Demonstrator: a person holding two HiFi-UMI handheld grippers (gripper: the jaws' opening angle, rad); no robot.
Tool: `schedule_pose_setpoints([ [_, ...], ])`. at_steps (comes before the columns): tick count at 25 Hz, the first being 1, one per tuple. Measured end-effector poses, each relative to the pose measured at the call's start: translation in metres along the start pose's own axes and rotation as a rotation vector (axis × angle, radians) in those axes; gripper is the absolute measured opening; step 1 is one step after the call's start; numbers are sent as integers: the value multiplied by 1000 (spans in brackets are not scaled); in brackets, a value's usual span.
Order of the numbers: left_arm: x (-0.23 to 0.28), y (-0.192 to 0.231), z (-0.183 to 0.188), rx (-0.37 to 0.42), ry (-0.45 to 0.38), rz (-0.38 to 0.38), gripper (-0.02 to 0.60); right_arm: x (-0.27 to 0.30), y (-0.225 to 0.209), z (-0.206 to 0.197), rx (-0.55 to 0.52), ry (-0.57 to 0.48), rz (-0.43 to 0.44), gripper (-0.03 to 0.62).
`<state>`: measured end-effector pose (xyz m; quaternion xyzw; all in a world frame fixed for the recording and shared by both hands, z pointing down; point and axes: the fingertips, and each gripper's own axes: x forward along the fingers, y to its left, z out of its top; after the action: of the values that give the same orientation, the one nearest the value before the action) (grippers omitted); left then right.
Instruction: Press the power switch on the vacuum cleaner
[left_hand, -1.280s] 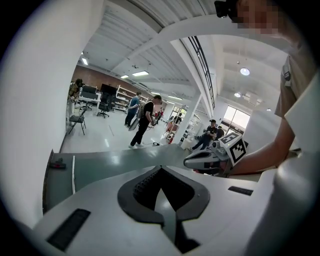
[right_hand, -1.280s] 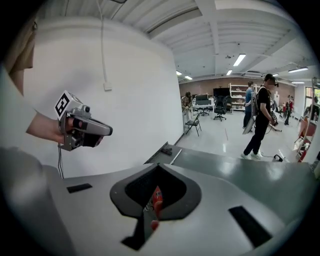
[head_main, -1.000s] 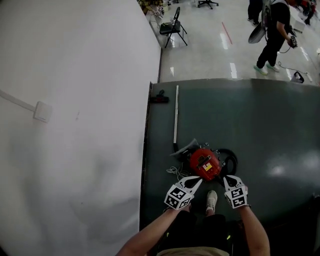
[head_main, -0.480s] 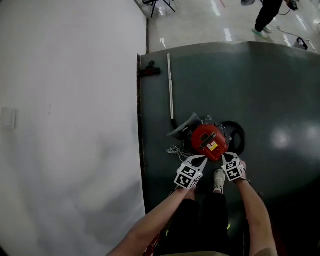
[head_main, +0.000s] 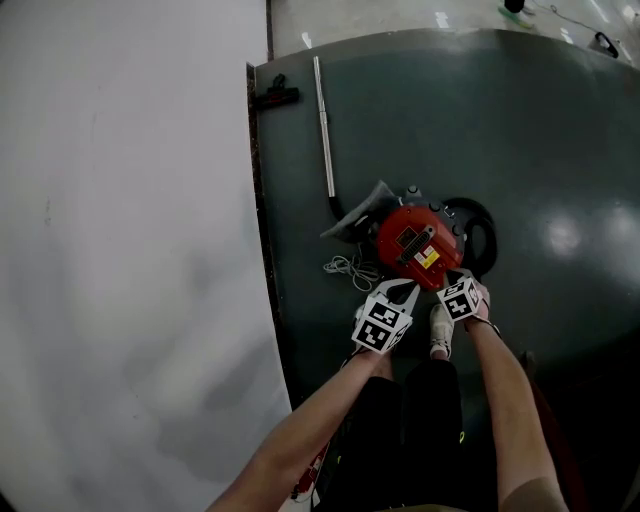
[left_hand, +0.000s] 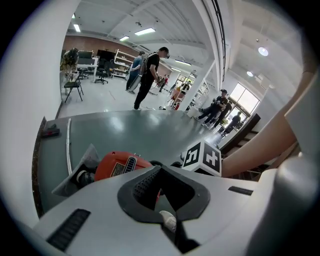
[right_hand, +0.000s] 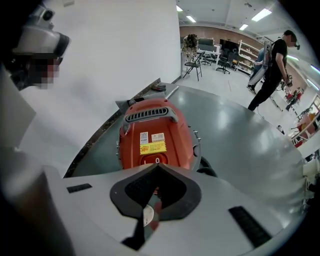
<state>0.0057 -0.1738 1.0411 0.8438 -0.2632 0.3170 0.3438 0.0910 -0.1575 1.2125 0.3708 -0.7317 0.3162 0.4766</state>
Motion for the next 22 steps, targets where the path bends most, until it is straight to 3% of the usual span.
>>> schedule_pose_setpoints([
  [15, 22, 8, -22, -17, 37, -2, 6, 32, -1, 1, 75, 43, -40, 9],
  [22, 27, 7, -30, -39, 43, 1, 6, 42, -7, -3, 44, 95, -4, 9],
])
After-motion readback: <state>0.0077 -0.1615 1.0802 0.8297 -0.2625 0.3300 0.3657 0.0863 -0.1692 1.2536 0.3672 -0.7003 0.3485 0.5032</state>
